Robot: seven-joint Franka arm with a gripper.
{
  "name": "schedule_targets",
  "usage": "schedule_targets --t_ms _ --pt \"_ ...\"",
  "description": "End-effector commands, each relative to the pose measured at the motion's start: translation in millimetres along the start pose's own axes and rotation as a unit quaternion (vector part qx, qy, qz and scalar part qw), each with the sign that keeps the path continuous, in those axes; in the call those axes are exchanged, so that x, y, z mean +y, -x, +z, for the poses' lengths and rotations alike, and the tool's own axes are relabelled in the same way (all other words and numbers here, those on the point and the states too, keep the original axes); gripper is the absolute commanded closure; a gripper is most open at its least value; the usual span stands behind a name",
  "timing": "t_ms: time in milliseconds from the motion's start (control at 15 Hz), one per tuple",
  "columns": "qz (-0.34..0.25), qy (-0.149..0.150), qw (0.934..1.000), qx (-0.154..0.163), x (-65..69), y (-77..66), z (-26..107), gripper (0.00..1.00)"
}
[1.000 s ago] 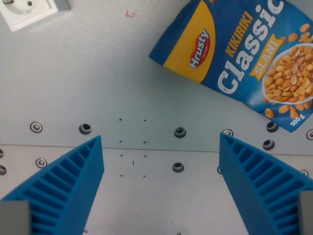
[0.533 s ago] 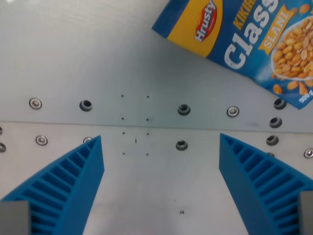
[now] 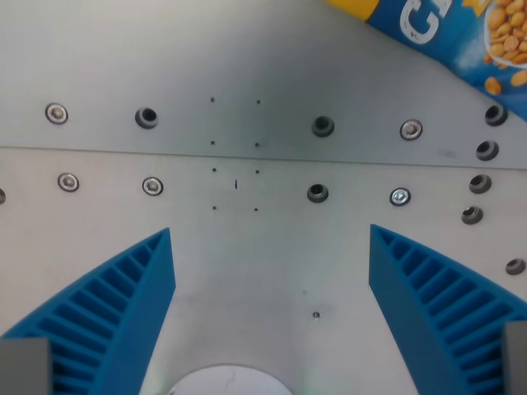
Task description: Move in base negative x
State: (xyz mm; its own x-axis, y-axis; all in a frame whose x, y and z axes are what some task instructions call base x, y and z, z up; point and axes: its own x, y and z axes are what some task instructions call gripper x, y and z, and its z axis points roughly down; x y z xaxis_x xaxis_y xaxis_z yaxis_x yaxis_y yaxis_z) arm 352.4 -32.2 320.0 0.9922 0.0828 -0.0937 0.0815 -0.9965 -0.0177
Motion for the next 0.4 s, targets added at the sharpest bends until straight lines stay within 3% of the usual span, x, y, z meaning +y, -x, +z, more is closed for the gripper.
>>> schedule_targets --t_ms 67,400 --pt "0.001 0.010 0.9990 0.044 -2.8 25.9 -0.3 0.00" --pt "0.001 0.010 0.9990 0.044 -6.8 50.4 7.0 0.00"
